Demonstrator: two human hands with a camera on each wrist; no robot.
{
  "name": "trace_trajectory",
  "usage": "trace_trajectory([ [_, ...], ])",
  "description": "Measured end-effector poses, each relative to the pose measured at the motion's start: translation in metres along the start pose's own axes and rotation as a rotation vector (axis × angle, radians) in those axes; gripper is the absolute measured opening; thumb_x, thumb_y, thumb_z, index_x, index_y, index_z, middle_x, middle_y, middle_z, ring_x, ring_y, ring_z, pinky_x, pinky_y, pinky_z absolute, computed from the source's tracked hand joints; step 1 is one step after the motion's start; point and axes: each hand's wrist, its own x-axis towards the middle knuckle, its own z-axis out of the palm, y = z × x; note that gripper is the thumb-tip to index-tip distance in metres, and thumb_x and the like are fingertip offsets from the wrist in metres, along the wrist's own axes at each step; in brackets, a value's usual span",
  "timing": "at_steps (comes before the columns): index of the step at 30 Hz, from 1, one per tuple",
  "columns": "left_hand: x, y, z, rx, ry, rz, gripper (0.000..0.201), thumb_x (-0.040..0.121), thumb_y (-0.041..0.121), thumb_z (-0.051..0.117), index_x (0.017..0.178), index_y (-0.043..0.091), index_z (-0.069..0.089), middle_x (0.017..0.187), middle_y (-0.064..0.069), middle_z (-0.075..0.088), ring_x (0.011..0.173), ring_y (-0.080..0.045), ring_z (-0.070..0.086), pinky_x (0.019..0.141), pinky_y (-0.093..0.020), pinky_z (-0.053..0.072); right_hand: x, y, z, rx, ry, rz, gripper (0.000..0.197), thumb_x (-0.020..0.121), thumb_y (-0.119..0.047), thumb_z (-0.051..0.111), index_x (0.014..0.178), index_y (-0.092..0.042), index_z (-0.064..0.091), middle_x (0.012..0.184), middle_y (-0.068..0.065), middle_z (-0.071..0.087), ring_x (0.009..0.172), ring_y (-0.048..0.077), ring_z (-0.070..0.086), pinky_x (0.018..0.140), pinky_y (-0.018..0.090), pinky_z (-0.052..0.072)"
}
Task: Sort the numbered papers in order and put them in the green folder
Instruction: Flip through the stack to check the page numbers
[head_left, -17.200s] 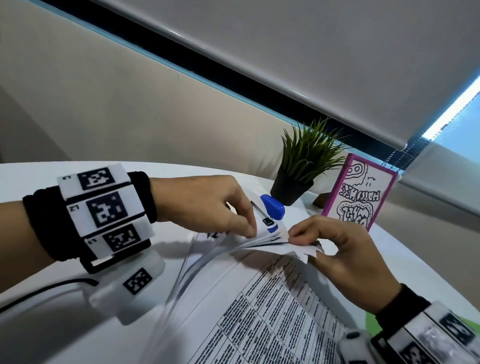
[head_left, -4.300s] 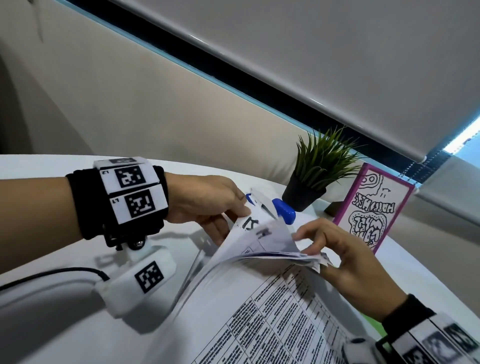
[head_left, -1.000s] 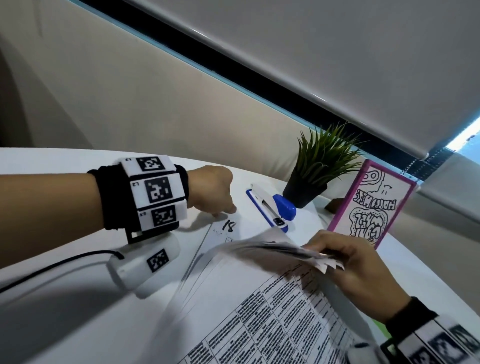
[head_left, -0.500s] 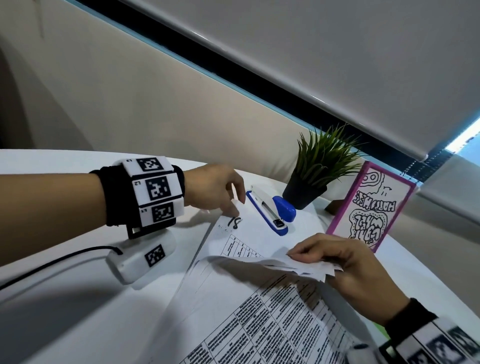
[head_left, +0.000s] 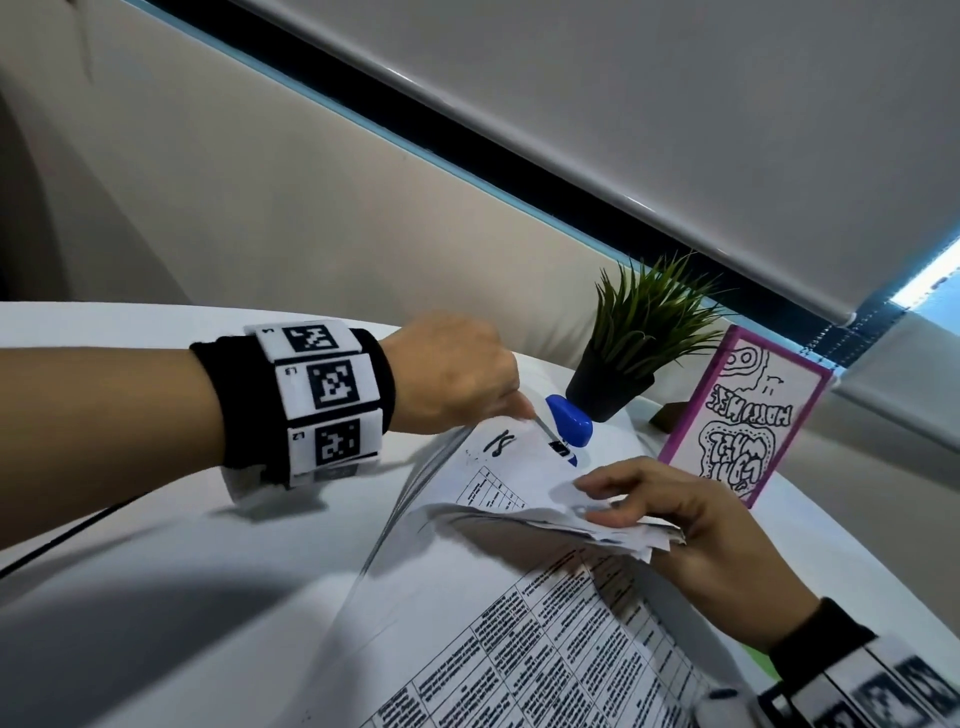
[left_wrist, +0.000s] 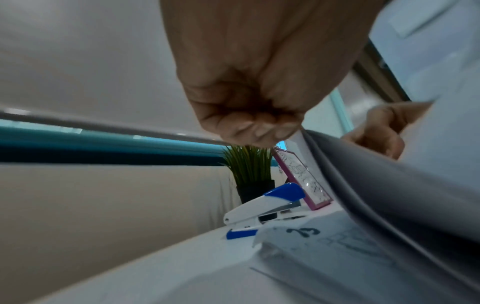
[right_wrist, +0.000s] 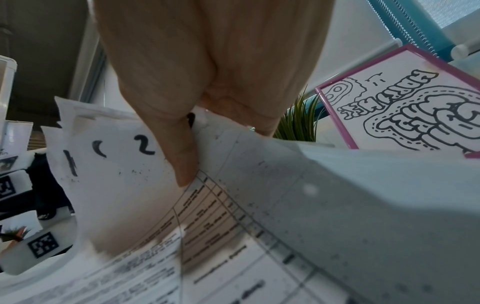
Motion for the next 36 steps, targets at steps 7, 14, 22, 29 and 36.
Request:
trace_trajectory([
  [7,0.000,0.000,-0.002,-0.025,-0.045,0.109,0.024,0.097,0.038,0.053,0.092,0.016,0.062,0.066,0.006,0.052,0.068,-0.019,0.053,0.060,-0.028,0.035,0.000,0.000,0.000,0.000,-0.011,0.010,0.029,0.074,0.014,0.075,0.082,-0.013,0.080,0.104,-0.005,0.074,0.100,0.013,0.069,0.081,0.022,0.055],
  [14,0.002,-0.014,0.011,-0.435,-0.258,-0.115,0.024,0.082,0.029,0.073,0.102,0.018,0.065,0.090,0.007,0.067,0.078,-0.010,0.055,0.055,-0.012,0.036,-0.001,0.000,0.001,0.011,-0.011,0.028,0.032,0.074,0.018,0.073,0.082,-0.012,0.080,0.102,-0.005,0.074,0.098,0.014,0.070,0.080,0.024,0.055],
  [22,0.005,-0.016,0.017,-0.533,-0.372,-0.157,0.024,0.076,0.034,0.079,0.094,0.022,0.066,0.083,0.011,0.065,0.066,-0.003,0.054,0.058,-0.018,0.041,-0.001,0.001,0.000,0.014,-0.008,0.026,0.037,0.071,0.025,0.069,0.081,-0.010,0.079,0.102,-0.002,0.075,0.098,0.015,0.070,0.080,0.025,0.056],
  [29,0.003,-0.009,0.010,-0.749,-0.209,-0.120,0.030,0.078,0.029,0.079,0.066,0.020,0.053,0.064,0.004,0.064,0.054,-0.009,0.053,0.052,-0.020,0.044,-0.002,-0.001,0.000,-0.040,-0.001,0.010,0.039,0.073,0.019,0.073,0.083,-0.019,0.080,0.114,-0.008,0.070,0.111,0.013,0.065,0.090,0.033,0.053],
  [36,0.001,-0.002,-0.017,-1.244,-0.402,-0.009,0.034,0.093,0.038,0.058,0.086,0.007,0.073,0.080,-0.002,0.066,0.074,-0.013,0.059,0.075,-0.029,0.054,-0.001,-0.006,-0.003,-0.124,0.030,-0.058,0.045,0.074,0.014,0.075,0.081,-0.030,0.078,0.112,-0.013,0.071,0.107,0.008,0.066,0.087,0.022,0.052],
])
